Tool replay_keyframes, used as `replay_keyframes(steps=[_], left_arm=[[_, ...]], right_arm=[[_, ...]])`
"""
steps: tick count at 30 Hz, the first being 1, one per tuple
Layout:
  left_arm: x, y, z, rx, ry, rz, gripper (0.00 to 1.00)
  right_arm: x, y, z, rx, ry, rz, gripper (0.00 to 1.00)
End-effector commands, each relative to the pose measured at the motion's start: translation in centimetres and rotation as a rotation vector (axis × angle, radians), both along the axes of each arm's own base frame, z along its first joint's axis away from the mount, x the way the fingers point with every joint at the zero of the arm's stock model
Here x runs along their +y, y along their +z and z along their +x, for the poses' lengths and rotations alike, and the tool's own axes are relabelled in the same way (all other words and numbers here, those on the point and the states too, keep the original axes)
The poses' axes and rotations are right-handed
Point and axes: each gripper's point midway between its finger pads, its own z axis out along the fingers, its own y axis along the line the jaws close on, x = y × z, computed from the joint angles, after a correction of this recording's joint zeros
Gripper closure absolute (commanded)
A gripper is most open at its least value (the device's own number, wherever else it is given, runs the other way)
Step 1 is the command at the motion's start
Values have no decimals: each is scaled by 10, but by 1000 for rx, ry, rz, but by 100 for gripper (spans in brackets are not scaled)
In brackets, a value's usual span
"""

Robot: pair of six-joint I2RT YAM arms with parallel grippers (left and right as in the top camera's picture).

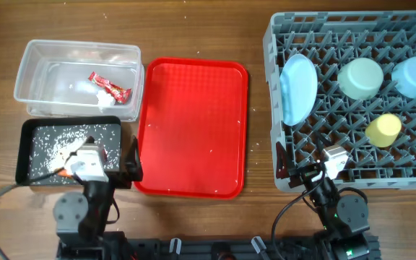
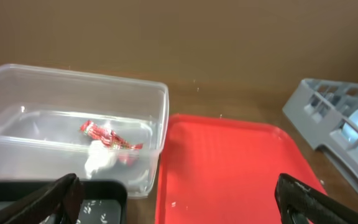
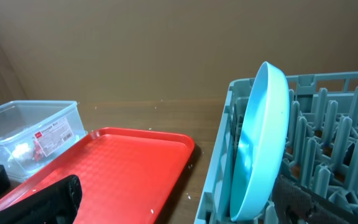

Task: Sort waste into correct bins and load items into the dishwasher rack

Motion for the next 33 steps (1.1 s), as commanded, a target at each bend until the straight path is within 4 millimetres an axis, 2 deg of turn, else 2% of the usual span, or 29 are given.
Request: replay_keyframes(steps=[1, 4, 9, 33], left_arm=[[-4, -30, 2, -45, -30, 4, 0], [-14, -49, 7, -59, -83, -7, 0], [-25, -46, 11, -132, -132, -7, 0], [-25, -46, 11, -132, -132, -7, 0]], right_arm=[[-2, 1, 0, -3, -12, 14, 0], [-2, 2, 0, -4, -12, 13, 0], [-2, 2, 0, -4, -12, 13, 0], [-2, 1, 0, -4, -12, 13, 0]])
